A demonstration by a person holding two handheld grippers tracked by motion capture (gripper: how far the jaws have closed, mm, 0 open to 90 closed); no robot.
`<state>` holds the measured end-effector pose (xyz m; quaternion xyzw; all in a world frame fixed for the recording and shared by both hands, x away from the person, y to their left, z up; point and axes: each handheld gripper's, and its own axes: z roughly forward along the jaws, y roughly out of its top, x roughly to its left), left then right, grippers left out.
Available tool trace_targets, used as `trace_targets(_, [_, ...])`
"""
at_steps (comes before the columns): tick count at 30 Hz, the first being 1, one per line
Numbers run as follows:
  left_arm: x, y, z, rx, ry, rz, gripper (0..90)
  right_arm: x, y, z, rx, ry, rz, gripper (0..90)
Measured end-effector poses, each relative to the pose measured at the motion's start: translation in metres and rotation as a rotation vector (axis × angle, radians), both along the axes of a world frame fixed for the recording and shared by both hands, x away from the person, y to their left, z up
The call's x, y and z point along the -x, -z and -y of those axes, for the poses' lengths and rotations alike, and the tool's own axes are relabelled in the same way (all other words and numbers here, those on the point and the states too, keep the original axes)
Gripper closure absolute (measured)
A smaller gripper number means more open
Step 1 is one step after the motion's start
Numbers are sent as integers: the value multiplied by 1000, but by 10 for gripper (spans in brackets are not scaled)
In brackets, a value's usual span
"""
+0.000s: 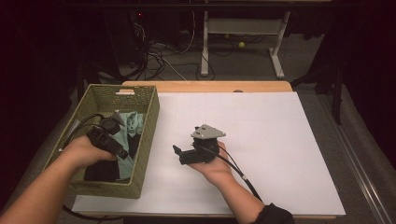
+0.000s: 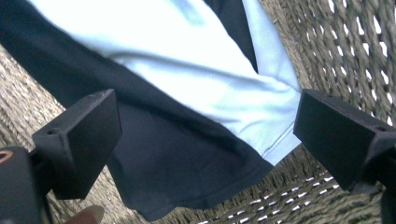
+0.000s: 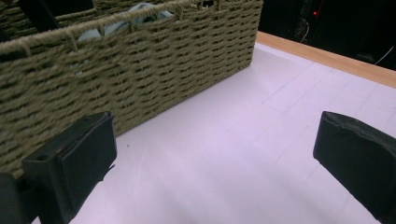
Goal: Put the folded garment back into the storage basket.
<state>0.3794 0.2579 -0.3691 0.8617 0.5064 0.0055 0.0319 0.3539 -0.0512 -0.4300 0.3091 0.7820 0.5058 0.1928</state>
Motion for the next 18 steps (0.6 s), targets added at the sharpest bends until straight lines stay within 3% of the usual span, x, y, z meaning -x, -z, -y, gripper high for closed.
trace_targets(4, [-8,2,-3,12,-34,9,61,8,5,10,6,-4,-2,0])
trace_targets(7, [-14,0,-5,3,-41,40,132,13,7,18,9,-4,-2,0])
trace_targets(10, [-20,-6,-1,27,-39,60,180,16,8,24,12,-2,0,0])
trace_targets(15, [-36,-8,5,-15,-49,57,182,18,10,32,10,10,-3,0])
trace_targets(18, [-43,-7,4,-3,-67,77,318,19,11,36,3,13,-8,0])
